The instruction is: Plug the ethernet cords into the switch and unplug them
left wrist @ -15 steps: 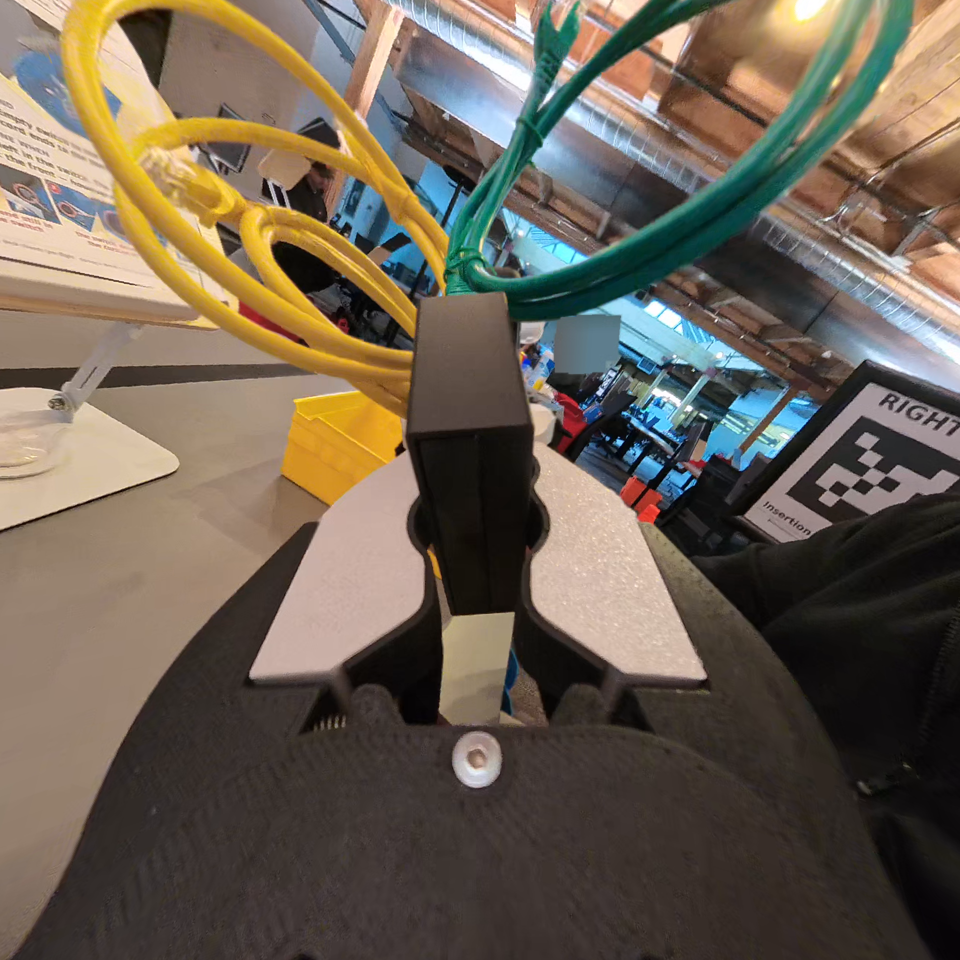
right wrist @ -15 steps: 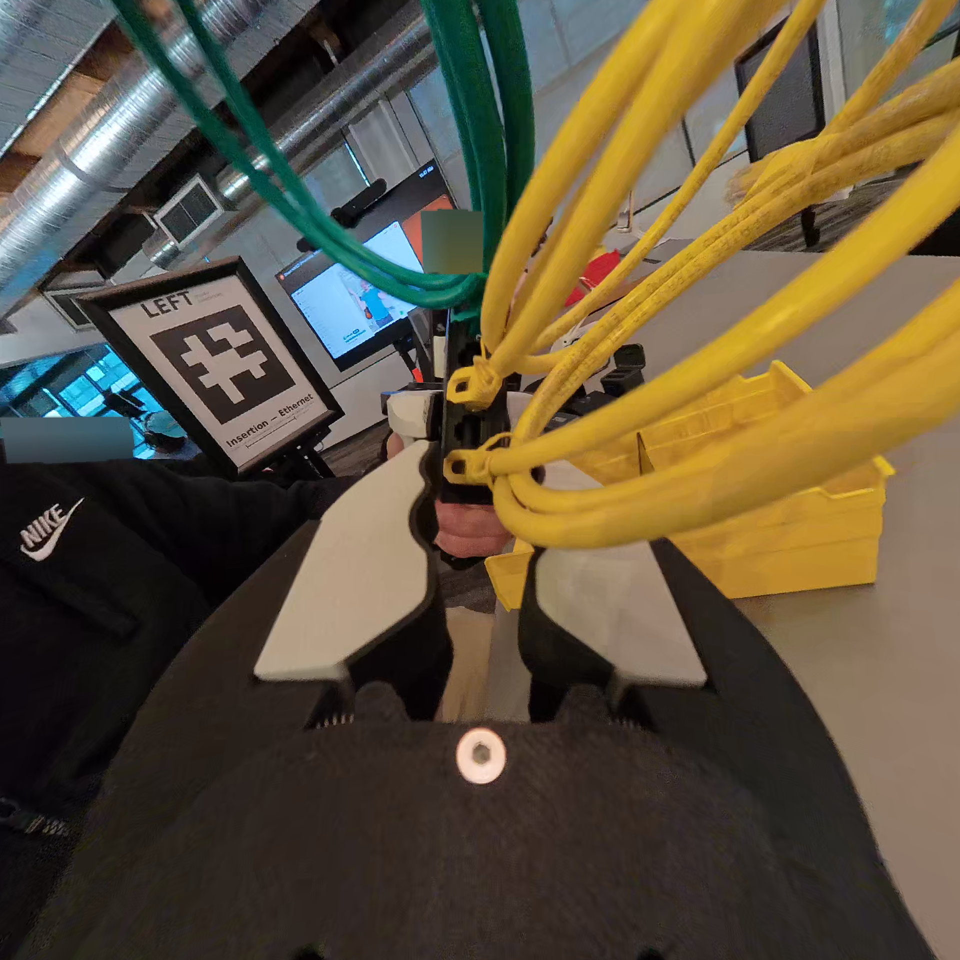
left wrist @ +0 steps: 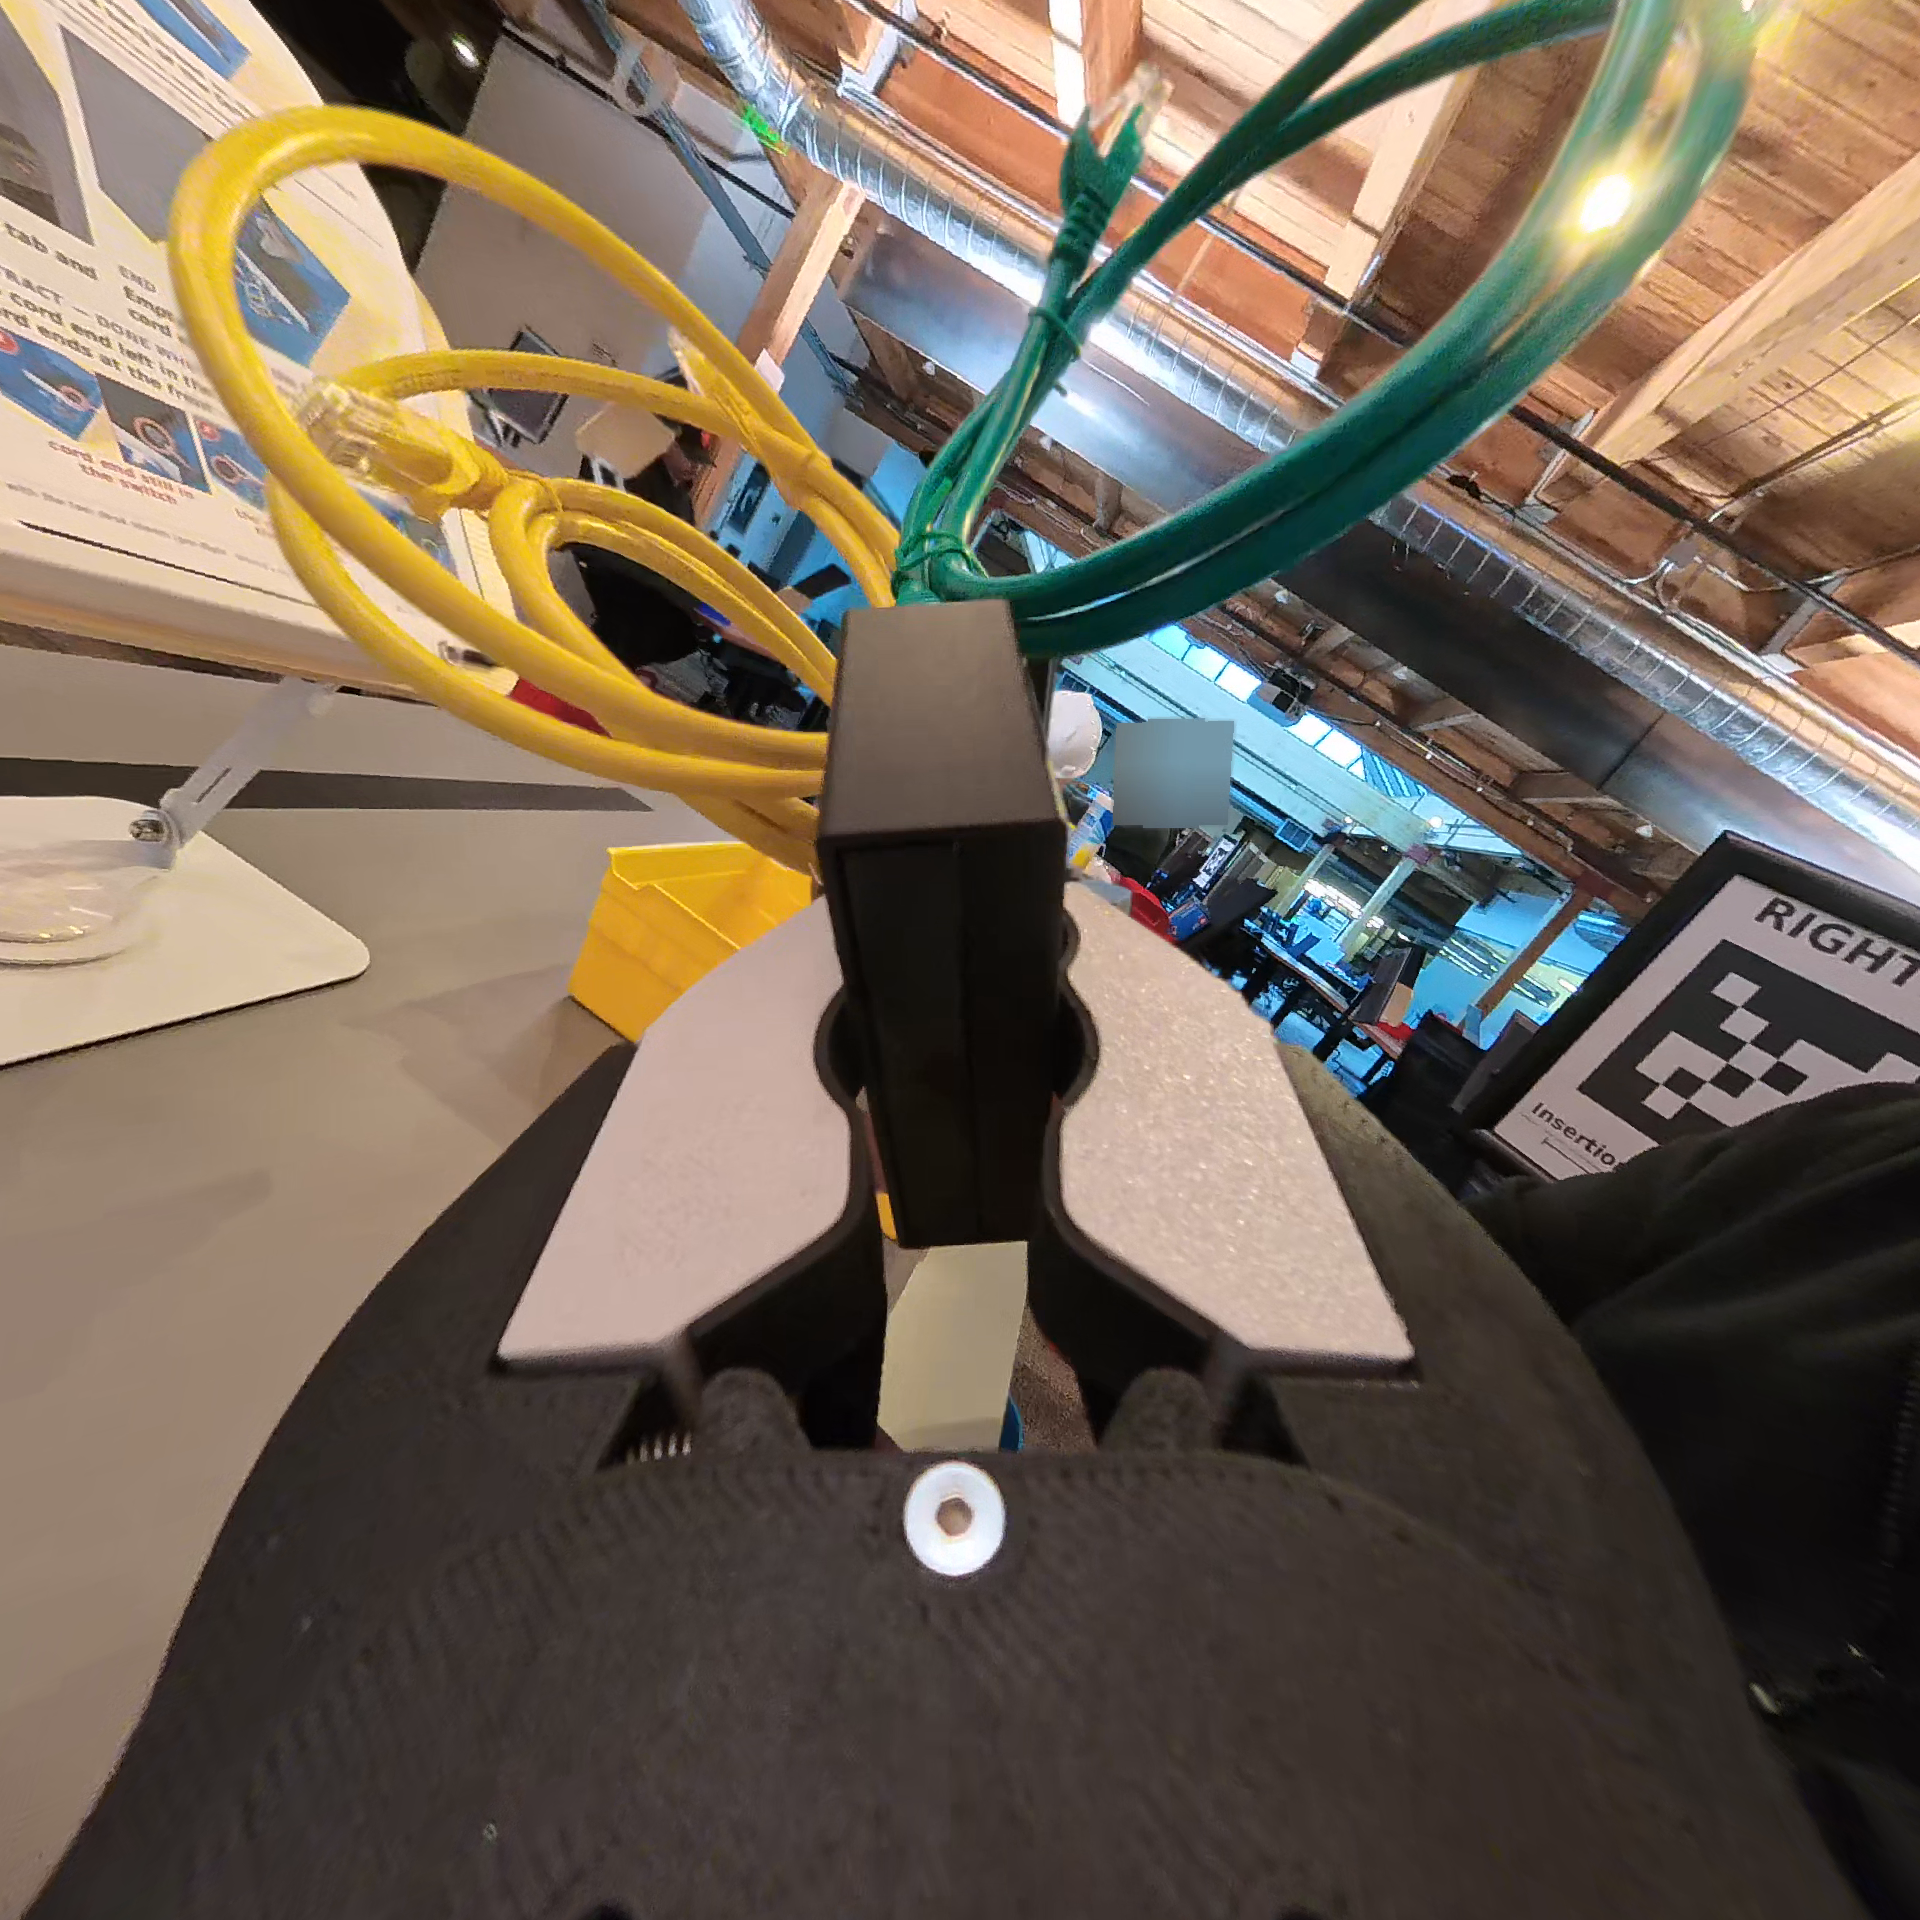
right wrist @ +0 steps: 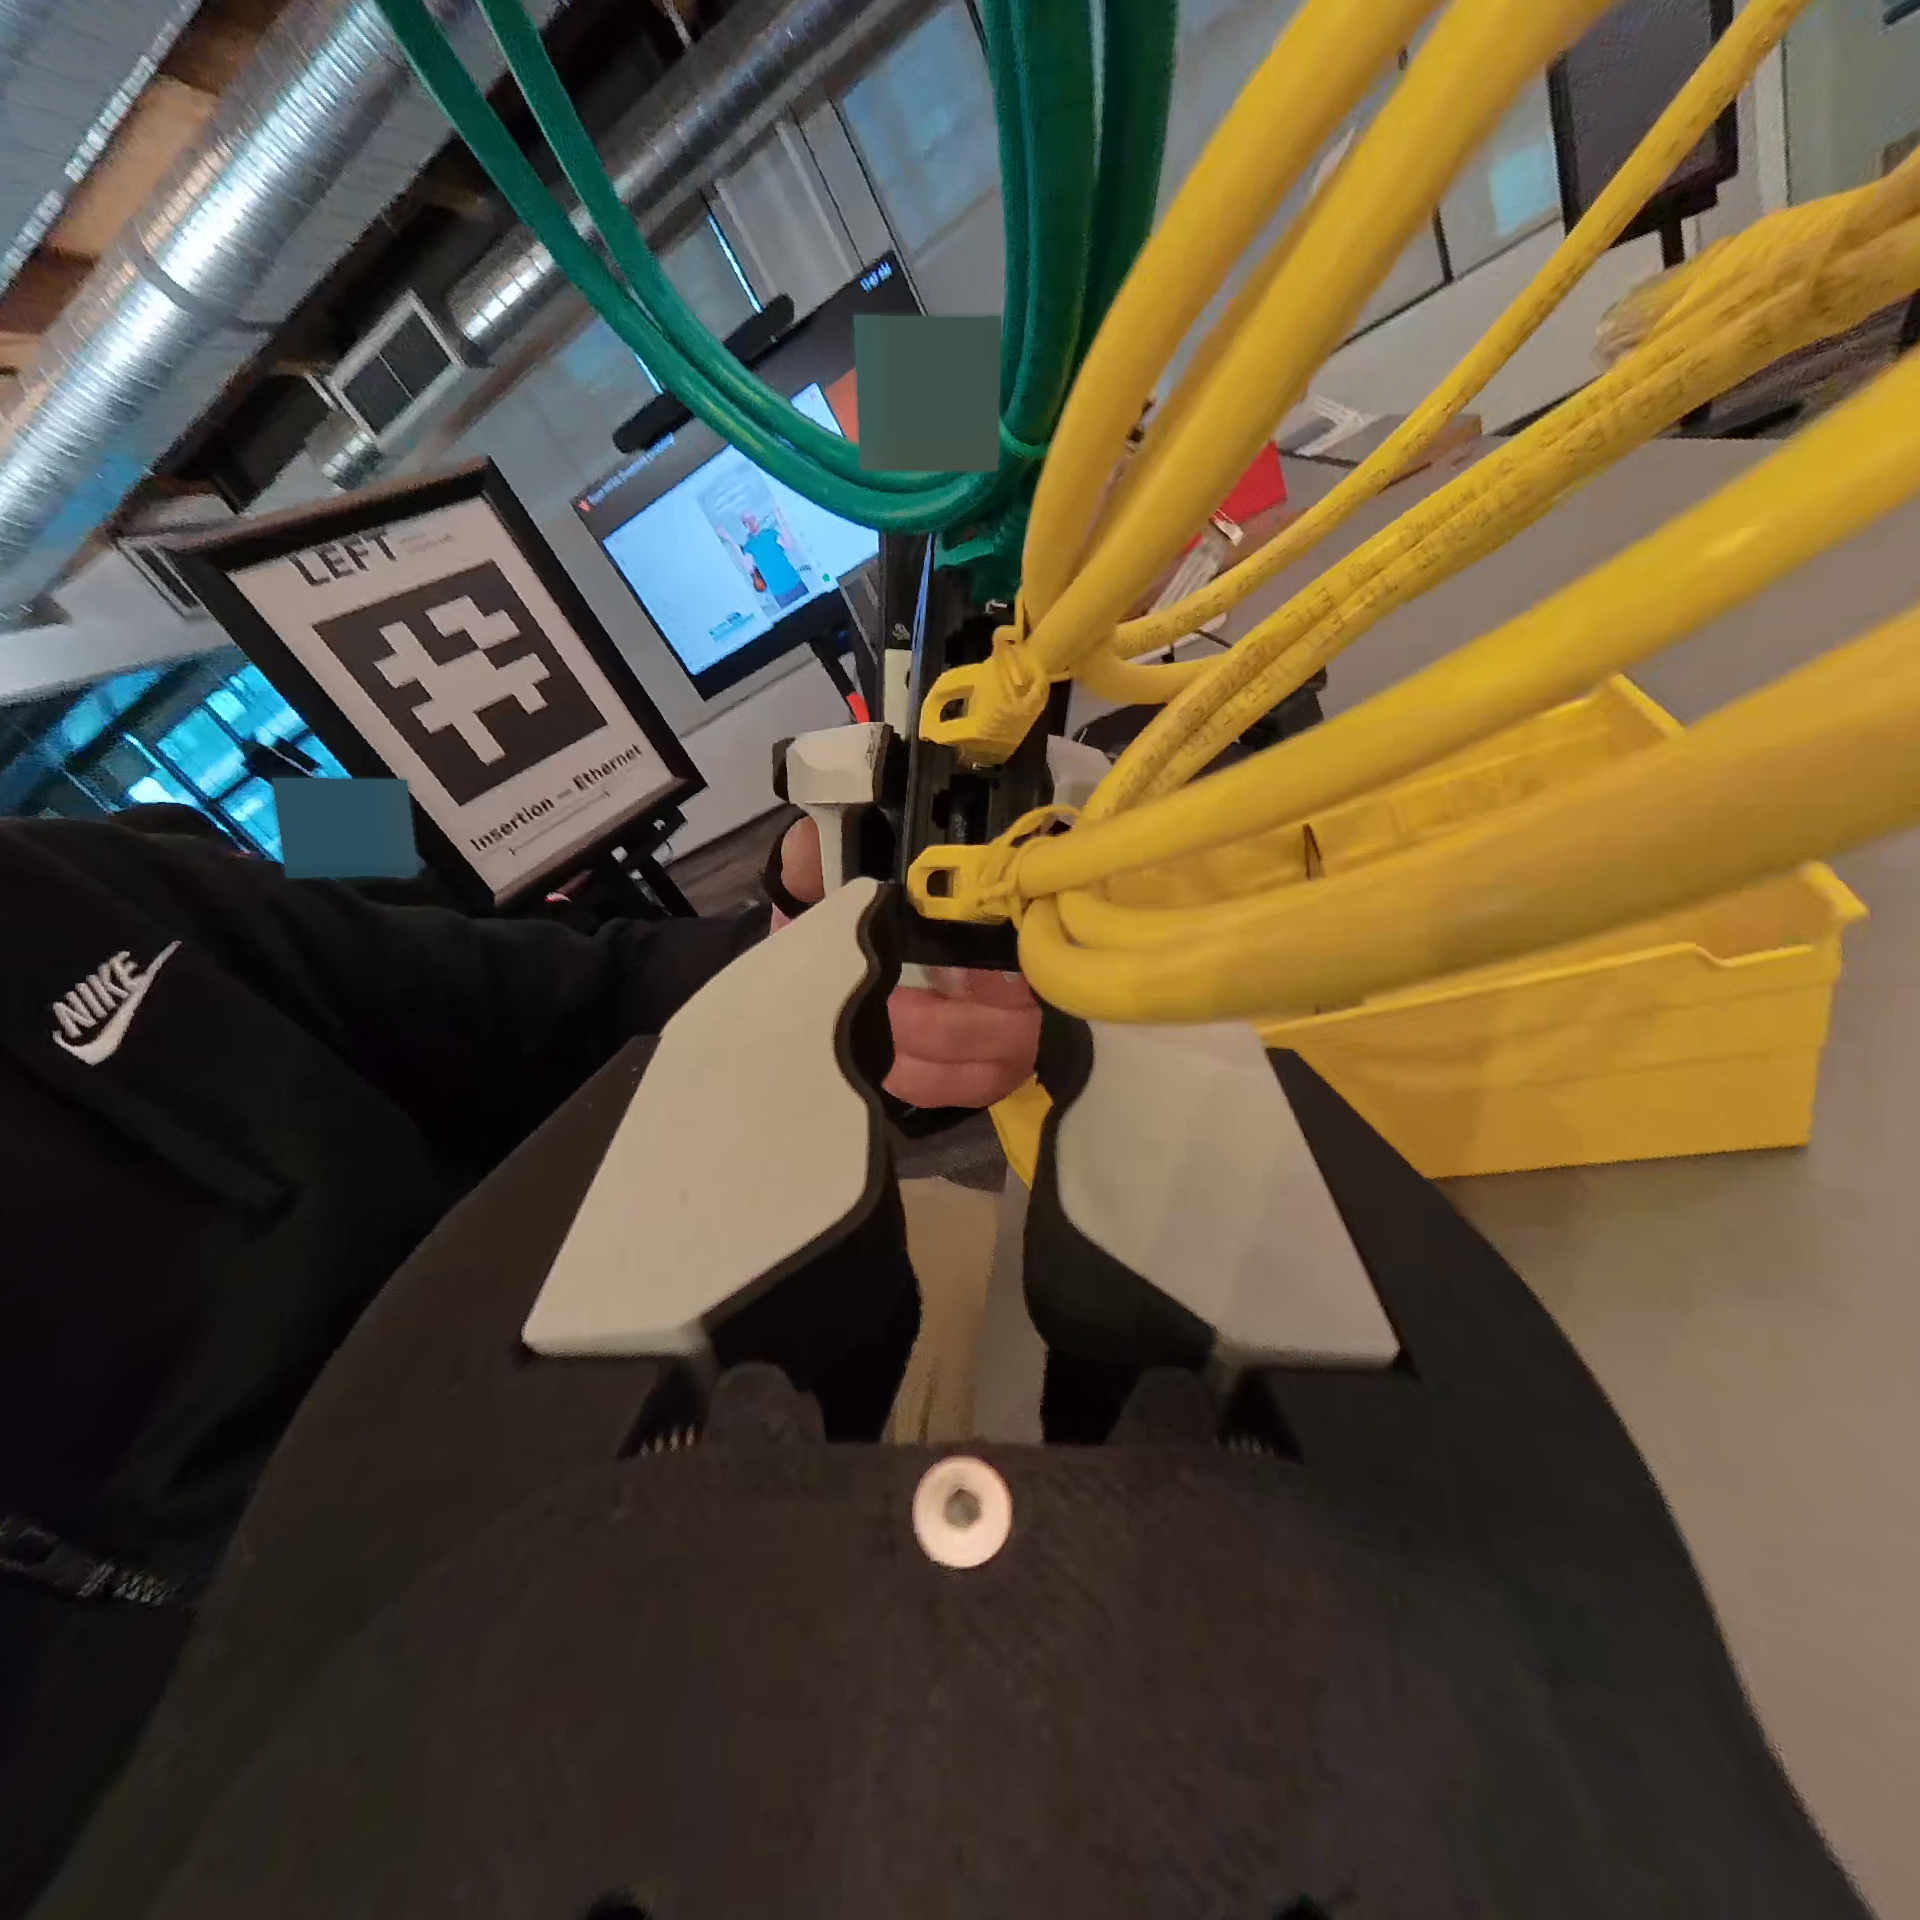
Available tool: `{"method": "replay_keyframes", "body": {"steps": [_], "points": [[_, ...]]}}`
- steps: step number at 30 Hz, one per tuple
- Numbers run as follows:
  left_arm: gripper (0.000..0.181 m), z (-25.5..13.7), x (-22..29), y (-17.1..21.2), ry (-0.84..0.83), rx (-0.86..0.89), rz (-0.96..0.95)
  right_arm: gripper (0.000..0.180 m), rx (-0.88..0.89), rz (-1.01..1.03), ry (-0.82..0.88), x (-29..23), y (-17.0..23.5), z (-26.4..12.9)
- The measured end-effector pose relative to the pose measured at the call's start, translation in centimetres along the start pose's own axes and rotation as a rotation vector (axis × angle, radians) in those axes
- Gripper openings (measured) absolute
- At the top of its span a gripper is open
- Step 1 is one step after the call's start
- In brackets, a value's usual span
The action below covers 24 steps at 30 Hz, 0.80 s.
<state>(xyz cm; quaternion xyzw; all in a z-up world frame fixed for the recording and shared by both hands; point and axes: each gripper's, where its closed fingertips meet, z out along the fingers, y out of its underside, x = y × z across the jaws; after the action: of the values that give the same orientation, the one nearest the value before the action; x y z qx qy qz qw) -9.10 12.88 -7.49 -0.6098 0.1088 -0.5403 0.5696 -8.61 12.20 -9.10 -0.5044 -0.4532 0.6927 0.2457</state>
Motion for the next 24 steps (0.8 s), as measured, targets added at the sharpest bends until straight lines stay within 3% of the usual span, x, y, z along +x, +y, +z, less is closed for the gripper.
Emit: {"method": "replay_keyframes", "body": {"steps": [6,16,19,24], "points": [[0.029,-0.1,-0.1,-0.2,-0.006,0.006,-0.017,0.016,0.079,0.059,-0.068,-0.1,-0.9,-0.6],[0.03,0.1,-1.4,0.8,-0.011,0.021,-0.113,0.014,0.058,0.09,-0.005,0.9,-0.3,-0.3],[0.06,0.5,-1.0,1.2,0.02,0.016,-0.134,0.014,0.115,0.122,0.015,1.4,-0.8,-0.5],[0.034,0.6,-2.0,2.4,-0.03,-0.023,-0.161,0.014,0.146,0.185,0.003,1.8,-0.7,-0.7]]}}
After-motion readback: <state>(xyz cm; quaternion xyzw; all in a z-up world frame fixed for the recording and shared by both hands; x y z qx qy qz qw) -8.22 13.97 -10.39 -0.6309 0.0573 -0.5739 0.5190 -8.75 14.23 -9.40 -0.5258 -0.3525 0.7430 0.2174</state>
